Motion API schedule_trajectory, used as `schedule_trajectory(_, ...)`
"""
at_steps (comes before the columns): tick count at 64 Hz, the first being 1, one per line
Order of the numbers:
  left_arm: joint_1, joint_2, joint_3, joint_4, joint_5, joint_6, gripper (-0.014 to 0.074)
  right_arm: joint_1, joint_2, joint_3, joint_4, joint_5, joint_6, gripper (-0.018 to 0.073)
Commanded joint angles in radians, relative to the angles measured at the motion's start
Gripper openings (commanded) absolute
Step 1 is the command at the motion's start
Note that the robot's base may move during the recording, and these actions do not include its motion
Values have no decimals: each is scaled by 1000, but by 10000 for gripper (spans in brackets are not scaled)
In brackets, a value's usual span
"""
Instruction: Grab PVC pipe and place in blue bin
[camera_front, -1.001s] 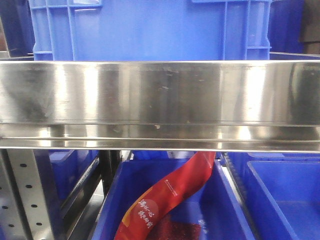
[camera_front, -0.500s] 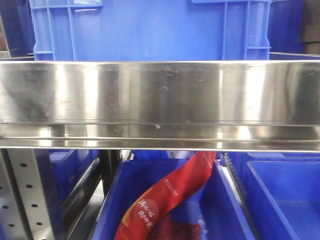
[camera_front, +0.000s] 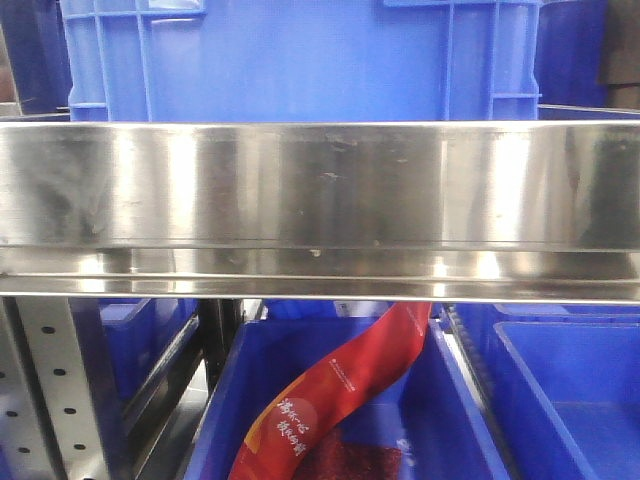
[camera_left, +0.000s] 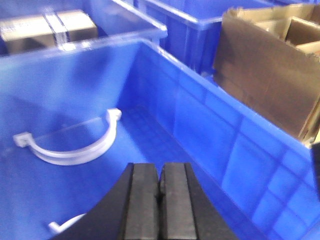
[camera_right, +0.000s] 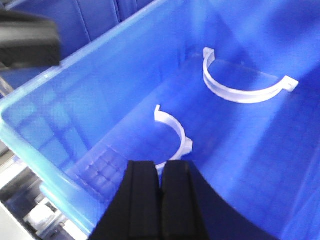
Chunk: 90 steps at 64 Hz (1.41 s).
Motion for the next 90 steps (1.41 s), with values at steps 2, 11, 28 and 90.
schedule_trajectory(2,-1,-31,-2,9,1,-44,-111,2,-47,24,-9,-111,-4,-167)
schedule_trajectory(11,-3,-132,93,47,-93,-44,-111,2,-162,128,-55,-273,-4,-167)
schedule_trajectory(28,-3,-400,566,47,-545,-44,-111,2,-432,594,-125,-637,-4,-167)
schedule_trajectory(90,10,-724,995,40,-661,-48,-111,2,-815,1048,-125,-850,-4,-167)
